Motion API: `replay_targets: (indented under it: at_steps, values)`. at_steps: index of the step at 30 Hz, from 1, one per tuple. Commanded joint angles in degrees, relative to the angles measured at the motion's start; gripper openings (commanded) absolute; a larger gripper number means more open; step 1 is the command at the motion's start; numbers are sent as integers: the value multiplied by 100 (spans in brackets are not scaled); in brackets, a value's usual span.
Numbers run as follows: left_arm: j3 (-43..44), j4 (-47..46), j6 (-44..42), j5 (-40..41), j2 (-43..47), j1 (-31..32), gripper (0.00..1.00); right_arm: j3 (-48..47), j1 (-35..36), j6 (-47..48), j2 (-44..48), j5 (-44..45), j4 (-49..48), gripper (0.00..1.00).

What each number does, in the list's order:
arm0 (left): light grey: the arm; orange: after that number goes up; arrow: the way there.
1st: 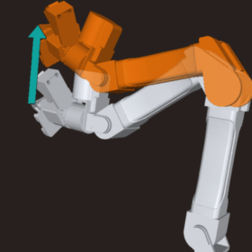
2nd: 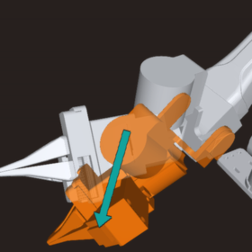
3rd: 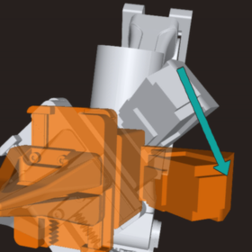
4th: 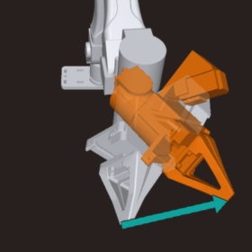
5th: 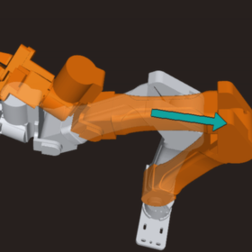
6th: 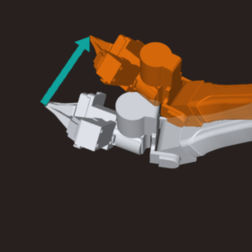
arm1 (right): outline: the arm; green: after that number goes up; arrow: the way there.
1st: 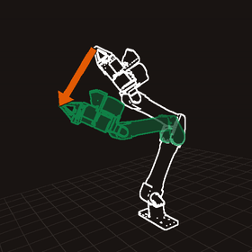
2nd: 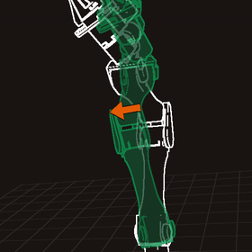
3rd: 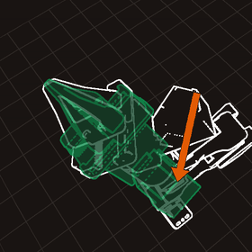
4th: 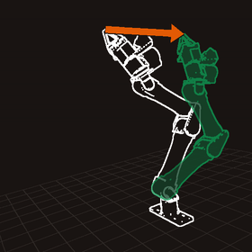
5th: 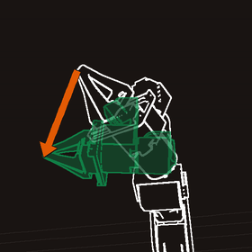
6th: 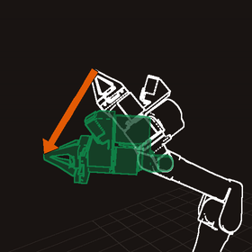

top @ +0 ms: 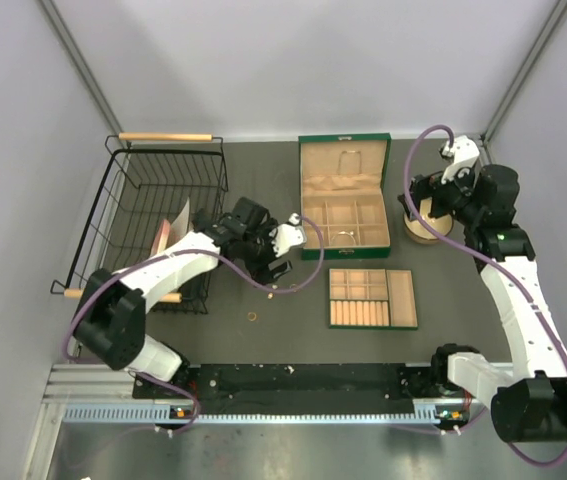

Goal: Organize the mixed jewelry

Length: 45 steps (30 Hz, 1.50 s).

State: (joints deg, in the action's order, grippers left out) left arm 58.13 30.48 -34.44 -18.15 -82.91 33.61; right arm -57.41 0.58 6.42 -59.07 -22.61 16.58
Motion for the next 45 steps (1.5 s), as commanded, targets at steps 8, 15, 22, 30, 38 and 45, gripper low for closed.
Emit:
replay_targets:
  at_steps: [8,15,22,30,38,45]
  values:
    - [58,-33,-362,137,-884,252,84,19,4,123,-79,-138,-155,99]
    - [102,-130,-345,119,-1147,287,82,37,4,132,-87,-147,-155,99]
    - [102,-288,-301,145,-1324,357,80,45,4,150,-96,-130,-146,99]
    - [155,-393,-239,207,-1499,410,76,54,4,158,-105,-147,-155,99]
    - [155,-279,-239,514,-1623,463,66,54,12,176,-105,-138,-155,99]
    - [67,-236,-292,550,-1667,489,45,54,4,176,-96,-121,-155,99]
